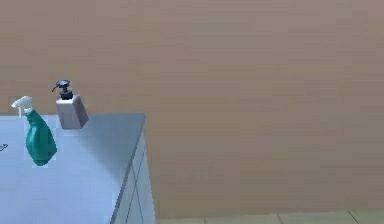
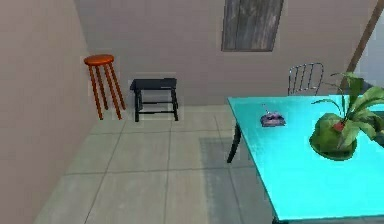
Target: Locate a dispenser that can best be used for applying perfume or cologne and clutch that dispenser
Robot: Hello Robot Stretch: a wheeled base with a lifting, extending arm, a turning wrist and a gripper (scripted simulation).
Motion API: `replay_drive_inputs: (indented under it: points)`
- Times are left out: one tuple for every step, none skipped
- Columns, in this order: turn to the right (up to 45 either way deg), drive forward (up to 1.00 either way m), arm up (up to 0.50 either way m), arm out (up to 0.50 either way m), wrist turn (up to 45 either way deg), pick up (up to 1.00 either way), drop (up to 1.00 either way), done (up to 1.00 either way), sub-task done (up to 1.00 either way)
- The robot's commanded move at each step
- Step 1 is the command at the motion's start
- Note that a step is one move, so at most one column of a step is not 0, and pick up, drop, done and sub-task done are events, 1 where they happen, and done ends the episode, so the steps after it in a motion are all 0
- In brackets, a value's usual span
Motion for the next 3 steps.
replay_drive_inputs:
  points:
    - [0.0,0.5,0.0,0.0,0.0,0.0,0.0,0.0,0.0]
    - [-45.0,0.0,0.0,0.0,0.0,0.0,0.0,0.0,0.0]
    - [-45.0,0.0,0.0,0.0,0.0,0.0,0.0,0.0,0.0]
